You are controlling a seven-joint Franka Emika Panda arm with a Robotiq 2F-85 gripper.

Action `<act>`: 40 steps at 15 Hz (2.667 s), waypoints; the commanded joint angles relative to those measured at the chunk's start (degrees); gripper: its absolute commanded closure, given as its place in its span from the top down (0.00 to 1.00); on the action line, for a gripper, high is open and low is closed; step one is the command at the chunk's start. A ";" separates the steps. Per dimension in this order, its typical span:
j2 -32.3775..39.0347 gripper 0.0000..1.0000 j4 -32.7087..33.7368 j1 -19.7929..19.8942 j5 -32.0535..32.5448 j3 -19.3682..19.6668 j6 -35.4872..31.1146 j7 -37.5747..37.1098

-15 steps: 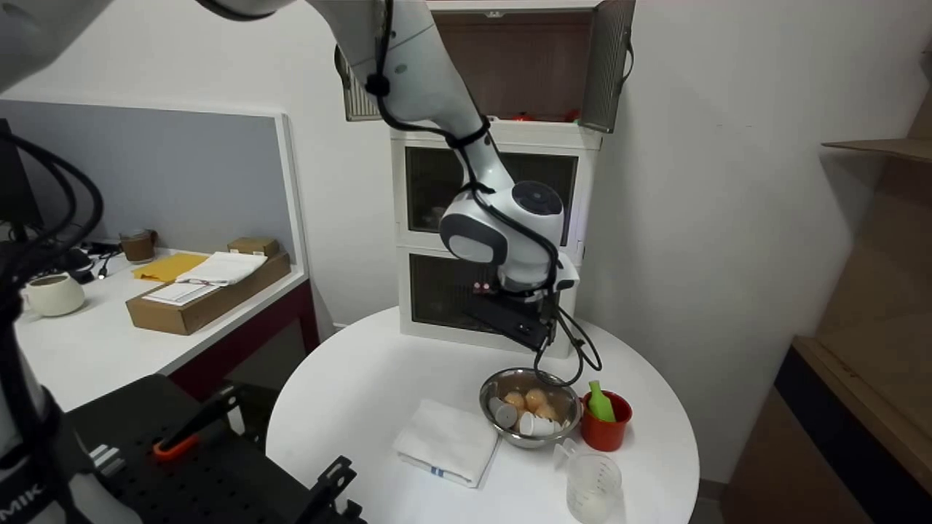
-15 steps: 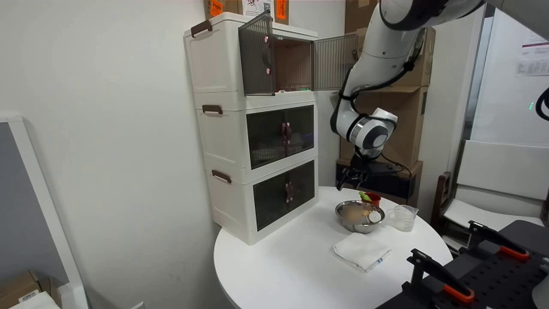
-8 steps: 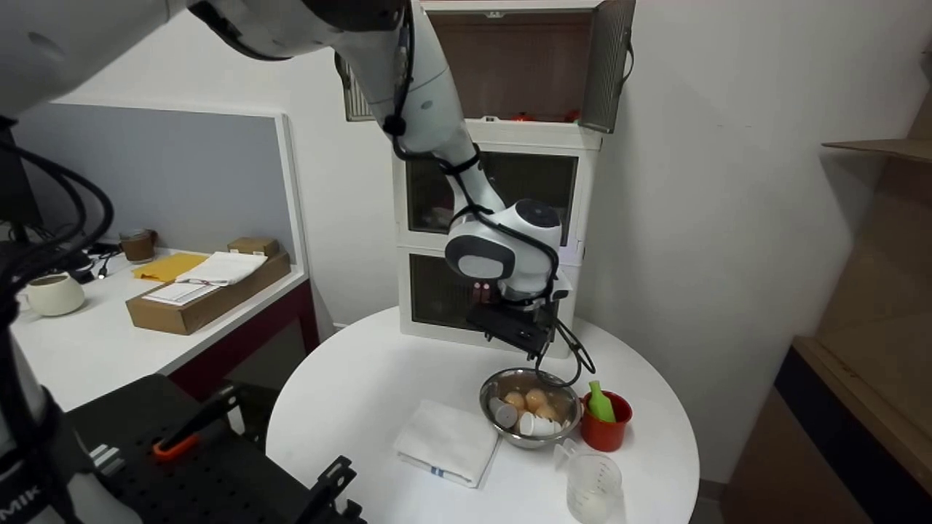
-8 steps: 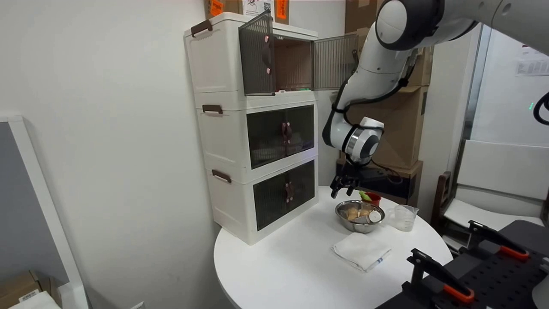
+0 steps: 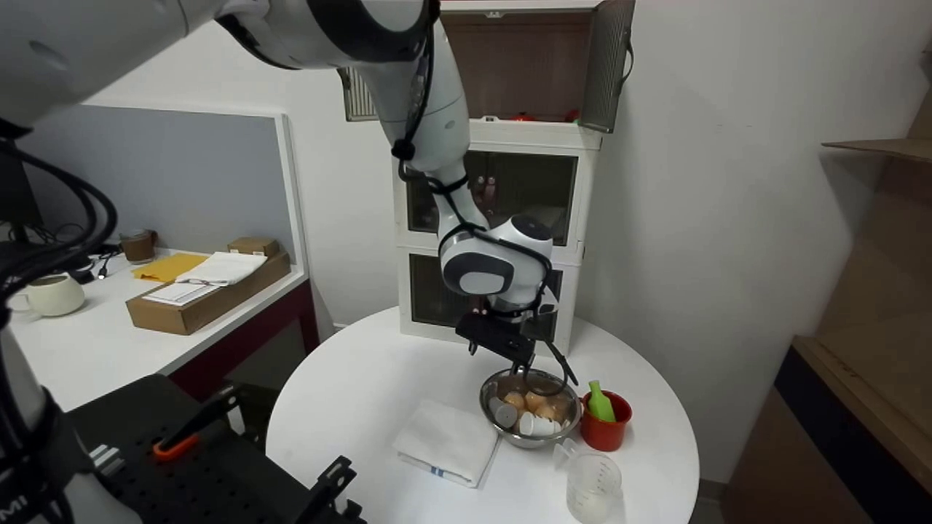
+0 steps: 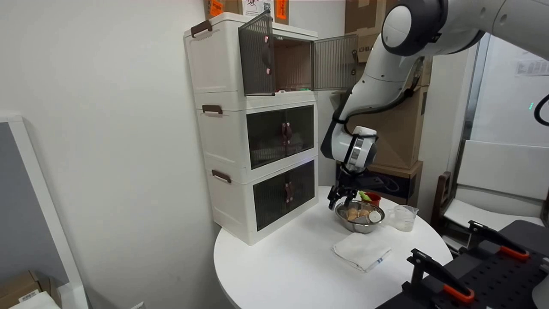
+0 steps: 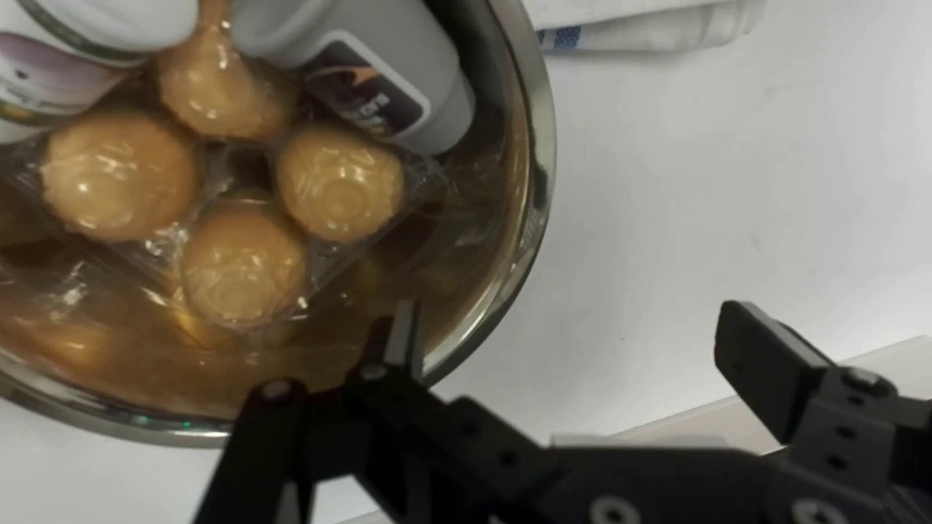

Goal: Put the silver bowl inside the top cabinet

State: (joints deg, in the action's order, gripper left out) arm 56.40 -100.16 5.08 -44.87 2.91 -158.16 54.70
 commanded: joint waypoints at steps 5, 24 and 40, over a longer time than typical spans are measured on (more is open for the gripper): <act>1.91 1.00 0.60 5.28 19.40 -6.40 -3.10 -12.24; 5.02 0.21 -1.00 10.98 45.30 -9.43 -6.73 -23.62; -9.62 0.01 -9.03 16.56 48.94 -15.07 -6.02 -19.37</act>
State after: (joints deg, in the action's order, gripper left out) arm 51.74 -104.76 20.47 2.69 -11.00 -163.49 34.21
